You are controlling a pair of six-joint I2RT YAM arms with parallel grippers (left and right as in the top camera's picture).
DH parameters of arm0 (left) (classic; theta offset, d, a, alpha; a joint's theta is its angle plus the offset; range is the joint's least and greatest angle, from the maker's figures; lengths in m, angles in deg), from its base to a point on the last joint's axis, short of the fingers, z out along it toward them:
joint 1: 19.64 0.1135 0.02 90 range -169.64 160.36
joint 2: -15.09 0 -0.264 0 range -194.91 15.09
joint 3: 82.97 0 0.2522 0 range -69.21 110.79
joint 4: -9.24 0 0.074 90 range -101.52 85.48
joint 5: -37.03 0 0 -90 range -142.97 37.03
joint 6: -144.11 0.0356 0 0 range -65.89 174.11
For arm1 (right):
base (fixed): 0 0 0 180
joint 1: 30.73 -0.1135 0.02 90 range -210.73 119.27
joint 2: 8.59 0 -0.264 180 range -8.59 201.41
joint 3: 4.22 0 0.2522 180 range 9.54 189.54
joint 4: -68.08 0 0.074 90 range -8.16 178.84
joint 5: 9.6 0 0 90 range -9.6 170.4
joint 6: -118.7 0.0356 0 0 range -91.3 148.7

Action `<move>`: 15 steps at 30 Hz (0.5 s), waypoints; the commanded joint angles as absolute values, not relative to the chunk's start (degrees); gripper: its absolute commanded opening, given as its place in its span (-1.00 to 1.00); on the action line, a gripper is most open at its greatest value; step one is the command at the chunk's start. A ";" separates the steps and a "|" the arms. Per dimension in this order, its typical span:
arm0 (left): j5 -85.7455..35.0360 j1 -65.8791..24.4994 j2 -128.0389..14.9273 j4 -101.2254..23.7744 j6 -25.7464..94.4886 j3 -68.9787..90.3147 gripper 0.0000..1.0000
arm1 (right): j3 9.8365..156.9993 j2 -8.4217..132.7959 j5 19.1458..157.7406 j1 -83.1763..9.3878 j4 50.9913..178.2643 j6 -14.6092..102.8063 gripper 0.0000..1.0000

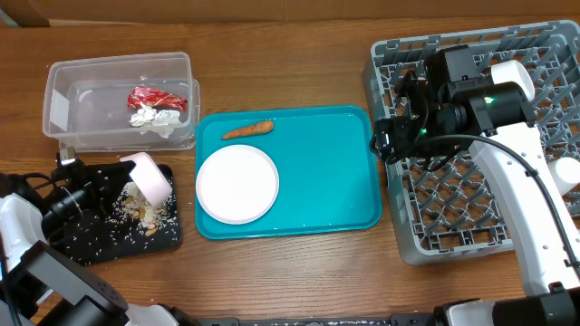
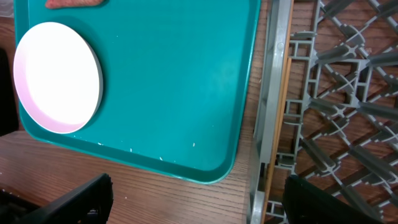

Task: Sort waste into correct bins and load items into the dishwasher
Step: 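Tip the bowl with the left gripper to dump rice onto black tray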

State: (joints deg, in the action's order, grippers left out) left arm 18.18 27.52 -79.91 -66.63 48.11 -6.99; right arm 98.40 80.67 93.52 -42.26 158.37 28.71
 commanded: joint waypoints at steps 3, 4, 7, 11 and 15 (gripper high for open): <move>18.18 28.02 -80.30 -63.04 42.80 -7.50 -0.91 | 98.25 80.36 93.26 -42.33 158.37 28.86 0.79; 18.10 27.97 -80.43 -62.98 41.27 -7.56 -0.92 | 98.25 80.36 93.26 -42.33 158.37 28.86 0.79; 17.62 28.02 -80.54 -61.47 38.47 -7.67 -0.91 | 98.25 80.36 93.26 -42.33 158.31 28.86 0.79; 17.55 28.02 -80.76 -61.31 39.17 -7.67 -0.92 | 98.25 80.36 93.26 -42.33 158.53 28.86 0.79; 18.86 28.02 -80.78 -66.01 46.38 -7.67 -0.92 | 98.25 80.36 93.26 -42.33 158.53 28.86 0.79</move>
